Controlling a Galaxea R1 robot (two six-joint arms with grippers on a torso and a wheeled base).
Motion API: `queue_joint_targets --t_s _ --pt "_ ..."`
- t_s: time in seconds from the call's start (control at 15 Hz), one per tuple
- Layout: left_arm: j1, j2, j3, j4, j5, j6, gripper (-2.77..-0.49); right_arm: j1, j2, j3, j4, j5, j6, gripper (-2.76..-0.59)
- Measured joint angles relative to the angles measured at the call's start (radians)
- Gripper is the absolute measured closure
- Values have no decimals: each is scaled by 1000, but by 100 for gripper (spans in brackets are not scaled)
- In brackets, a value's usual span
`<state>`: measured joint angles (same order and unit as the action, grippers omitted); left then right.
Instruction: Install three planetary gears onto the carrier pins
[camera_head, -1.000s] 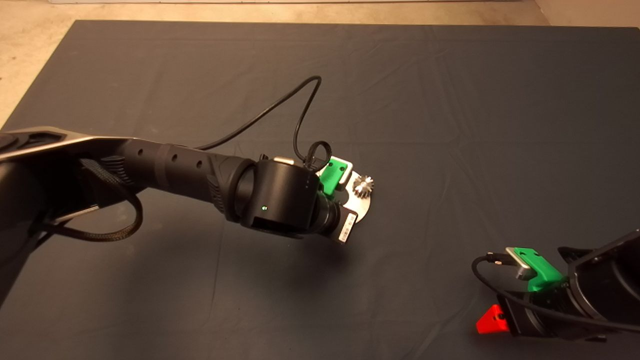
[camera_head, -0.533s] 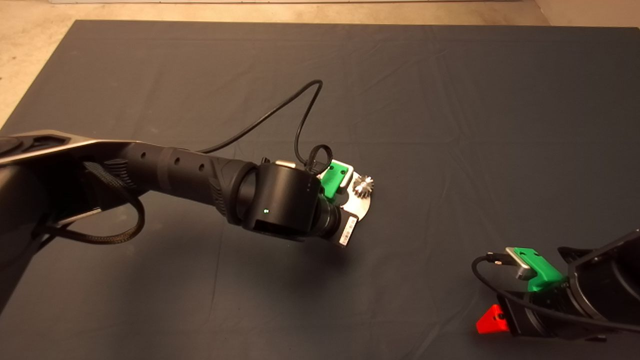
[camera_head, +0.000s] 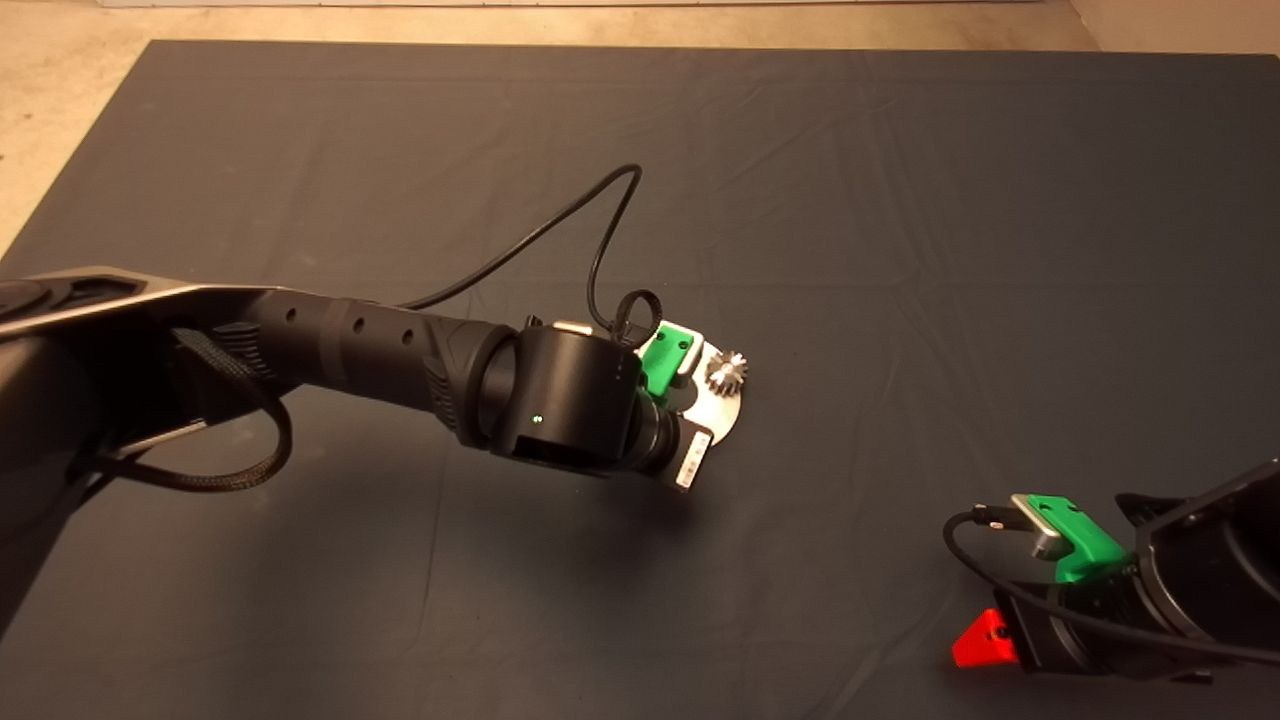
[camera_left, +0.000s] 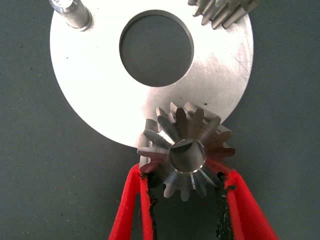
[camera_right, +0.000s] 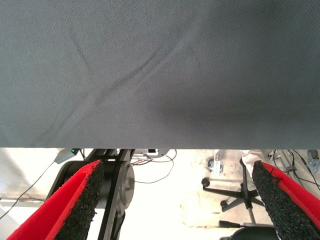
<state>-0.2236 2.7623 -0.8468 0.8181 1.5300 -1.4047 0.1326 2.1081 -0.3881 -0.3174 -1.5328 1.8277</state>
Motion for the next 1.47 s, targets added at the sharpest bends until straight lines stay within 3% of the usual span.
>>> queue_joint_targets --t_s 0.8,1.47 --pt "27 17 -26 33 9 7 -49 0 0 0 0 0 0 -220" --pt "32 29 -41 41 12 30 -49 0 0 0 0 0 0 -220"
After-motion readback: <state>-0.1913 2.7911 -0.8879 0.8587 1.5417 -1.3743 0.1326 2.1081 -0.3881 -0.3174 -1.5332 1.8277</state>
